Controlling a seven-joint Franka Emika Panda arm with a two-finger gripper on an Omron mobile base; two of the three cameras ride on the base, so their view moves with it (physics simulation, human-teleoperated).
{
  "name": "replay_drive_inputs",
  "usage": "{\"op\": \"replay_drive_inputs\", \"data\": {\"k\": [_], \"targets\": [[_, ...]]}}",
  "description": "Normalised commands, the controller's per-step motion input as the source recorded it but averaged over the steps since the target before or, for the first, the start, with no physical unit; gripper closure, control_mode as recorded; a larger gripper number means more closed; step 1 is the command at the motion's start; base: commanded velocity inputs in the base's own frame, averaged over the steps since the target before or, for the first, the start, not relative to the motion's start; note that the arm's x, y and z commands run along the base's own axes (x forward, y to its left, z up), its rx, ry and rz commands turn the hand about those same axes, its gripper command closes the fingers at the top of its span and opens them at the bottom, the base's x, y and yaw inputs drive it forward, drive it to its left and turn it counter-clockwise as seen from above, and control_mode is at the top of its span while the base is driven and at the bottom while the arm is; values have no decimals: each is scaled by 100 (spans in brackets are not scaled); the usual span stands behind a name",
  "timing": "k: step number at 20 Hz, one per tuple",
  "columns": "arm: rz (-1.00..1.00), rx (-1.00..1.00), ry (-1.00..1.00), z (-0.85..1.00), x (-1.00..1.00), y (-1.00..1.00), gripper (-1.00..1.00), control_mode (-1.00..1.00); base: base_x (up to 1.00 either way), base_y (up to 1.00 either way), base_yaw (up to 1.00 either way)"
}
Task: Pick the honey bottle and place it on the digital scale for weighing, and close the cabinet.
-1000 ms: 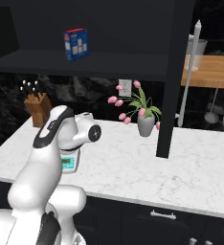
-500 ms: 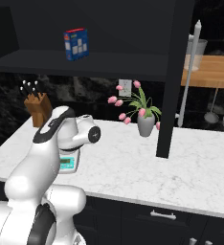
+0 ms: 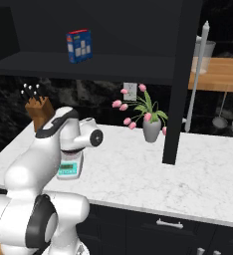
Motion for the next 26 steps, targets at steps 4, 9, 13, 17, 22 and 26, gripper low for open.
{"op": "replay_drive_inputs", "data": {"k": [4,9,13,17,22,26], "targets": [[0,0,0,-10,-7,0,100,-100,0,0,0],[0,0,0,0,-41,2,100,-100,0,0,0],[0,0,0,0,6,6,100,-100,0,0,0],[0,0,0,0,29,-13,100,-100,0,0,0],[0,0,0,0,-15,0,100,-100,0,0,0],[0,0,0,0,-4,2,100,-100,0,0,0]]}}
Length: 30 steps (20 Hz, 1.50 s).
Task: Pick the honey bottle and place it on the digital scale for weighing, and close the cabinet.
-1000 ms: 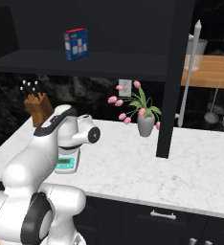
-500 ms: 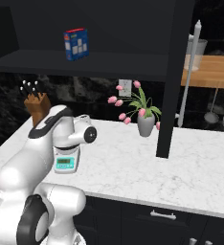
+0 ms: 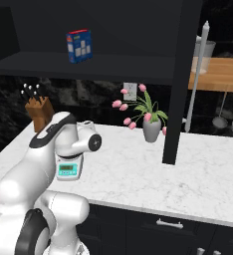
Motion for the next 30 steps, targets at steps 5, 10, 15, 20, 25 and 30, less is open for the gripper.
{"op": "replay_drive_inputs", "data": {"k": [5,10,15,20,25,30], "targets": [[0,0,0,-5,-1,0,100,-100,0,0,0],[0,0,0,-9,-24,0,-100,-100,0,0,0],[0,0,0,-3,0,-1,-100,-100,0,0,0],[0,1,0,0,-11,-26,-100,-100,0,0,0],[0,0,0,-2,-2,-23,-100,-100,0,0,0],[0,1,0,0,-26,-18,-100,-100,0,0,0]]}}
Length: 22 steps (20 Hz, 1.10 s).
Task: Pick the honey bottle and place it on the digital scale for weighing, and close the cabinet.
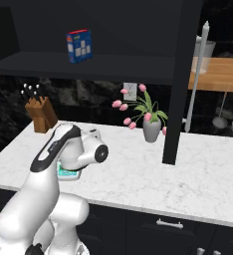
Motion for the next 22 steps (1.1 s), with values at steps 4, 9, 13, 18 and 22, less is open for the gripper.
{"op": "replay_drive_inputs", "data": {"k": [4,9,13,18,22], "targets": [[-4,3,-10,9,-54,-39,-100,-100,0,0,0],[0,3,-35,52,-49,-47,-100,-100,0,0,0],[0,16,-28,66,-40,-82,-100,-100,0,0,0],[-5,28,-21,33,-24,-91,-100,-100,0,0,0],[-2,34,-22,27,-32,-97,-100,-100,0,0,0]]}}
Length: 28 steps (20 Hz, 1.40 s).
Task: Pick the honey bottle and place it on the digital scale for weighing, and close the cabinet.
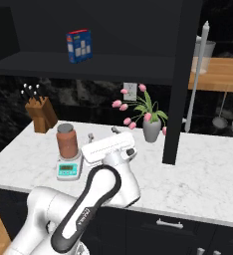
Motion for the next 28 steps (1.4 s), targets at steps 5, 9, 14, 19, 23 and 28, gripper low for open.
{"op": "replay_drive_inputs", "data": {"k": [5,9,14,19,23,28], "targets": [[0,23,-31,34,-35,-93,-100,-100,0,0,0],[0,23,-28,25,-45,-97,-100,-100,0,0,0],[0,24,-19,37,-32,-94,-100,-100,0,0,0],[0,20,-17,40,-5,-84,-100,-100,0,0,0],[0,12,-8,21,0,-62,-100,-100,0,0,0],[0,11,0,-26,0,-62,-100,-100,0,0,0]]}}
